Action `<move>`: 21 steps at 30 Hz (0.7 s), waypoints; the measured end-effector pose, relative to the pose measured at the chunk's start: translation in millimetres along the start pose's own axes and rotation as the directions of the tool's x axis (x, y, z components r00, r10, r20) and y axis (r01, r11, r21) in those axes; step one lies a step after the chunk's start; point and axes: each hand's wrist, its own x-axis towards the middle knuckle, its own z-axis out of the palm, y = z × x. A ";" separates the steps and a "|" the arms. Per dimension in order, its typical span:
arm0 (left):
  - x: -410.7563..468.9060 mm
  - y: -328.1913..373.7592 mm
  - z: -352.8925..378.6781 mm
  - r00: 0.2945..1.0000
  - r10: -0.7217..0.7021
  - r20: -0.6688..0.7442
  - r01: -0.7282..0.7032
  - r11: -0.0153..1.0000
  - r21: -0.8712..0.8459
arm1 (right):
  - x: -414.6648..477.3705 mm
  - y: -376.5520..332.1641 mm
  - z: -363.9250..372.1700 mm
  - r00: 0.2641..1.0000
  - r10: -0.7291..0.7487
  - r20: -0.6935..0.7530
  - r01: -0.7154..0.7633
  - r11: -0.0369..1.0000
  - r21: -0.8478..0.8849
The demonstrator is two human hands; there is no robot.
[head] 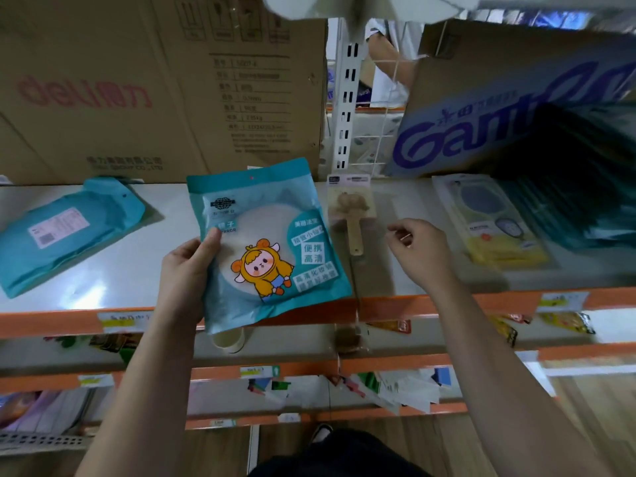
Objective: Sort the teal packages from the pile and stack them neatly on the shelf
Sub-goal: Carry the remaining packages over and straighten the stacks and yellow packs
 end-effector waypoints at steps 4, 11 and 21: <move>-29.1 -6.7 7.1 0.999 -0.040 0.026 0.041 0.998 -0.050 | -35.8 5.8 -21.7 0.999 -0.024 -0.022 0.023 0.998 -0.051; -85.1 -21.6 43.5 0.996 -0.090 0.011 0.090 0.993 -0.076 | -97.3 42.1 -64.2 0.997 -0.045 -0.061 0.038 0.993 -0.113; -105.9 -46.4 186.2 0.995 -0.072 0.074 0.079 0.993 -0.088 | -84.0 162.0 -147.4 0.985 -0.049 -0.163 0.023 0.988 -0.156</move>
